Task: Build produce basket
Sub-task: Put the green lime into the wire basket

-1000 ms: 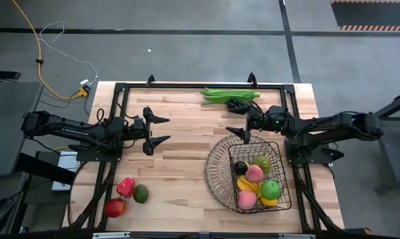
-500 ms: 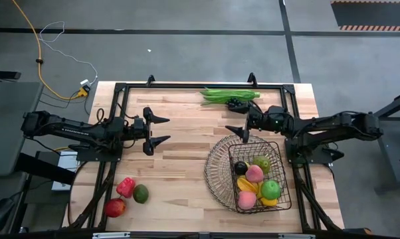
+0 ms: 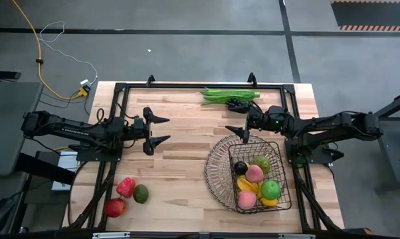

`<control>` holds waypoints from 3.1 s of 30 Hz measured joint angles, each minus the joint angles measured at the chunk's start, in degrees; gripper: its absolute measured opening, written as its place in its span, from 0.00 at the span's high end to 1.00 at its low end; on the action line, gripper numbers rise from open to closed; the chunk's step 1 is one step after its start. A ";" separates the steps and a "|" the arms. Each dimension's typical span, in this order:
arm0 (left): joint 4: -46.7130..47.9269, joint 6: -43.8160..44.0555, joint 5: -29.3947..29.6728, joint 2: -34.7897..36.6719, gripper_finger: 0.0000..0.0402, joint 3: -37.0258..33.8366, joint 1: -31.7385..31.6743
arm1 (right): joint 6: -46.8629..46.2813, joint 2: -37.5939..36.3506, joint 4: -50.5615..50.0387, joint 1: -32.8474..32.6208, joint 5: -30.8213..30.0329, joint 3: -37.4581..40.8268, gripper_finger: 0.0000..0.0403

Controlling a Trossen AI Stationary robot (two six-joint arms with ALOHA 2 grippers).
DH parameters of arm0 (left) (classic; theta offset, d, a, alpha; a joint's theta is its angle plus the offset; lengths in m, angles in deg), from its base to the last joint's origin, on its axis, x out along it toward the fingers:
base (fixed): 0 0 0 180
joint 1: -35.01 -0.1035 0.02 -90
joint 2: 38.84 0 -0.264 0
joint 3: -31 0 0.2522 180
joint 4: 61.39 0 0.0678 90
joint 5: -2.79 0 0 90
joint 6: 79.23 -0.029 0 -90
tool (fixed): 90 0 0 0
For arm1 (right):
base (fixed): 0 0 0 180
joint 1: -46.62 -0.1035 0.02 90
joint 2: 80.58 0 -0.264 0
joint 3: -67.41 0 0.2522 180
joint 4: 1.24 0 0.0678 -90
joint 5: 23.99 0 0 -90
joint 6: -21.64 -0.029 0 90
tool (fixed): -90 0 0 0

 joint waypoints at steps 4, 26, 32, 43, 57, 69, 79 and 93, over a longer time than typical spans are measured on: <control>0.67 4.30 3.46 0.02 0.19 0.26 0.23 | -0.01 0.00 -0.02 0.00 0.00 0.00 0.02; 77.19 68.90 11.76 -22.02 0.19 27.14 32.97 | -0.03 0.00 -0.46 0.00 0.00 0.00 0.02; 76.91 67.86 8.86 -28.03 0.19 30.94 44.92 | -0.03 0.00 -0.89 0.00 0.00 0.00 0.02; 78.28 63.48 6.71 -35.75 0.19 34.10 53.73 | -0.04 0.00 -1.73 -0.02 -1.32 0.00 0.02; 78.33 57.06 2.21 -40.26 0.19 33.98 53.52 | -0.05 0.00 -2.64 -0.02 -2.93 0.00 0.02; 80.24 54.74 -3.06 -45.97 0.19 34.01 51.22 | -0.05 0.00 -2.99 -0.02 -2.89 0.00 0.02; 81.00 55.54 -3.27 -41.55 0.19 34.03 48.16 | -0.05 0.00 -2.99 -0.02 -2.86 0.00 0.02; 85.87 77.89 -8.92 -31.92 0.19 34.05 43.82 | -0.04 0.00 -2.99 -0.02 -2.86 0.00 0.02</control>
